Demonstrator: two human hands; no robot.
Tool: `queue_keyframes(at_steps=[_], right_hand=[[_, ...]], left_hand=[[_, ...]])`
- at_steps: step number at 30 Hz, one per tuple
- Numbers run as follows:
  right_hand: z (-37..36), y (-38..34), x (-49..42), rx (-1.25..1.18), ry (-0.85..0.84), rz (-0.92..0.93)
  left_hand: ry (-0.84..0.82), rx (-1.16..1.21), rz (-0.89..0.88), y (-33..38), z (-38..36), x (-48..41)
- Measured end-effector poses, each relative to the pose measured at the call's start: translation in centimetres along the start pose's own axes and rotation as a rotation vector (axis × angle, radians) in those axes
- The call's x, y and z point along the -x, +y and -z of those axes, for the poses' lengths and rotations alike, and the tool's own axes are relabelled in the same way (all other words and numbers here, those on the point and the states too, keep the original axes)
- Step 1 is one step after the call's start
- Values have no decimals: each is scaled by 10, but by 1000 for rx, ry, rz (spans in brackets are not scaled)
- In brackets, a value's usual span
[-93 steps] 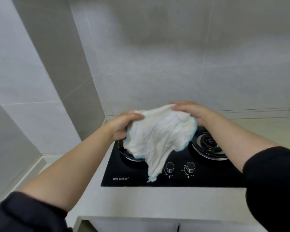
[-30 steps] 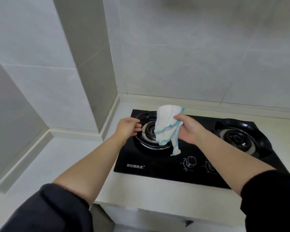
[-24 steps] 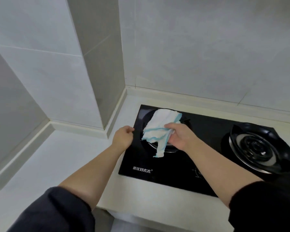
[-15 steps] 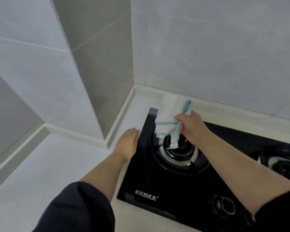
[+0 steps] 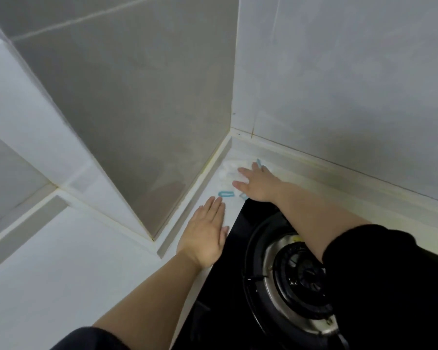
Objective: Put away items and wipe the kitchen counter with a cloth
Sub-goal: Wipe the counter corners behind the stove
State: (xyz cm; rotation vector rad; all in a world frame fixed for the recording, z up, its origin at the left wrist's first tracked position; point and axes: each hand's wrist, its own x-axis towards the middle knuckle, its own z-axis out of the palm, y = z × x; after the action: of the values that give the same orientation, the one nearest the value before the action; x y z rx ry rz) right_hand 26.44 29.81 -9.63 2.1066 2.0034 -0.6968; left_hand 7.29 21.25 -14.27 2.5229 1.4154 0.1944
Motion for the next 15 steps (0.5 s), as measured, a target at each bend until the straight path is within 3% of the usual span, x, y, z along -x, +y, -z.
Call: queue_keyframes(at_steps=[7, 12, 15], right_hand=[[0, -4, -16, 0, 125, 157], [11, -9, 17, 177, 117, 267], [29, -26, 11, -113, 287, 135]], left_hand=[[-56, -67, 11, 4, 3, -2], [-12, -12, 18, 2, 1, 1], [46, 51, 57, 3, 5, 9]])
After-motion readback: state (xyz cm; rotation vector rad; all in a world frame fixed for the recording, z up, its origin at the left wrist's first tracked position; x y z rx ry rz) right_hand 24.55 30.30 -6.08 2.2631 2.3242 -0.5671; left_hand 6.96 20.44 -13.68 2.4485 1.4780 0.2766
